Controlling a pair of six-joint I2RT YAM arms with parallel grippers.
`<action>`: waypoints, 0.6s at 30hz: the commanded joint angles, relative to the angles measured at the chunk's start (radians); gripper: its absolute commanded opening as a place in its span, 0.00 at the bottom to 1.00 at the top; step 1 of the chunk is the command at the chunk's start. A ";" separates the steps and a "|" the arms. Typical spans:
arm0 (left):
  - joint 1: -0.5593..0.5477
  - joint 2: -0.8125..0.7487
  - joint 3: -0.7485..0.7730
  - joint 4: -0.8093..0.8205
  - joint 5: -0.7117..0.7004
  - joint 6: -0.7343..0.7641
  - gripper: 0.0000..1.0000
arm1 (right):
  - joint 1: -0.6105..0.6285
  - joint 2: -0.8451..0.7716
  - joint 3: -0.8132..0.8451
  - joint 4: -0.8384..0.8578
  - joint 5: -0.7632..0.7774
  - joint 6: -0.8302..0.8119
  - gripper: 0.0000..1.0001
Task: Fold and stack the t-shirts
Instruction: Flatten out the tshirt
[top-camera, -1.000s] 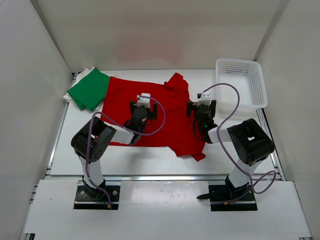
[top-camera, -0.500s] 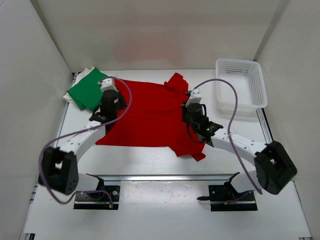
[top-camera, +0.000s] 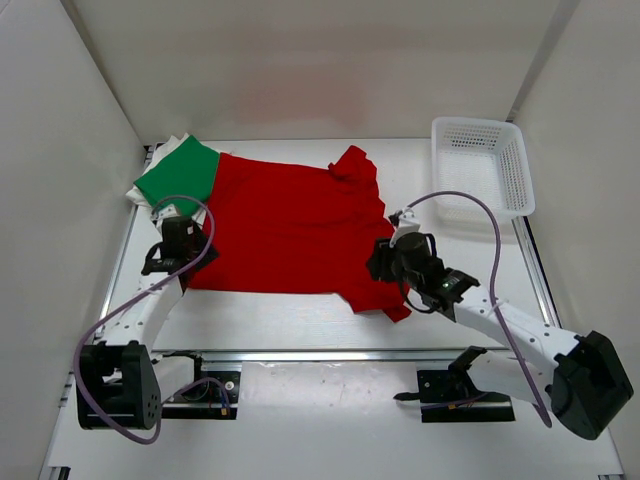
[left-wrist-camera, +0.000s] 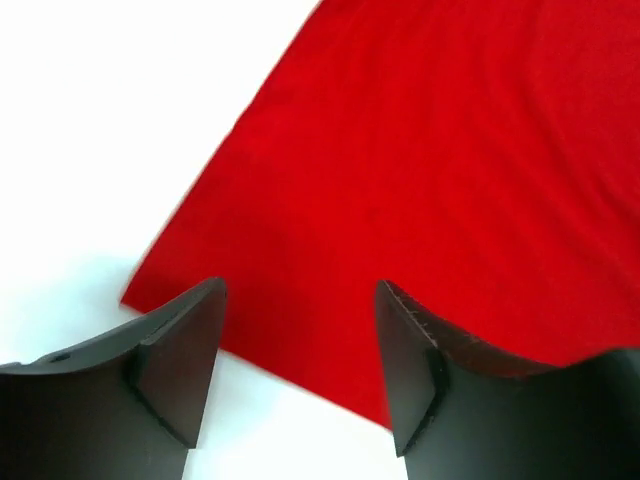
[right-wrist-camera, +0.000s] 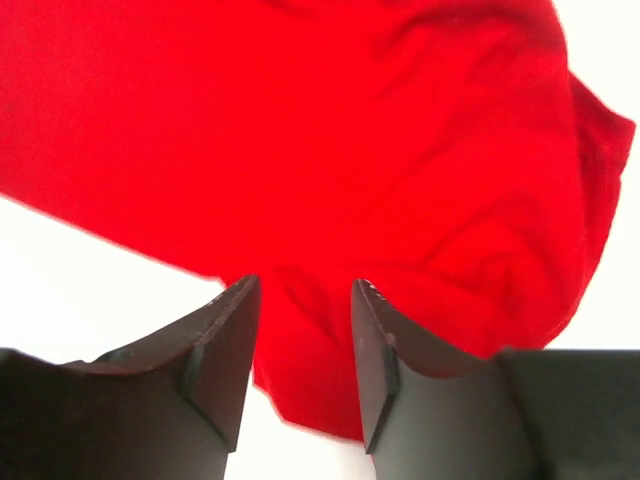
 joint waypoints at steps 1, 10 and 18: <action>0.034 -0.037 0.017 -0.103 -0.039 -0.036 0.58 | 0.058 -0.073 -0.020 -0.002 0.018 -0.011 0.39; 0.143 -0.108 -0.041 -0.187 -0.045 -0.078 0.27 | 0.134 -0.139 -0.053 0.032 -0.008 0.009 0.21; 0.181 -0.140 -0.162 -0.108 -0.011 -0.159 0.33 | 0.151 -0.166 -0.083 0.073 -0.052 0.014 0.22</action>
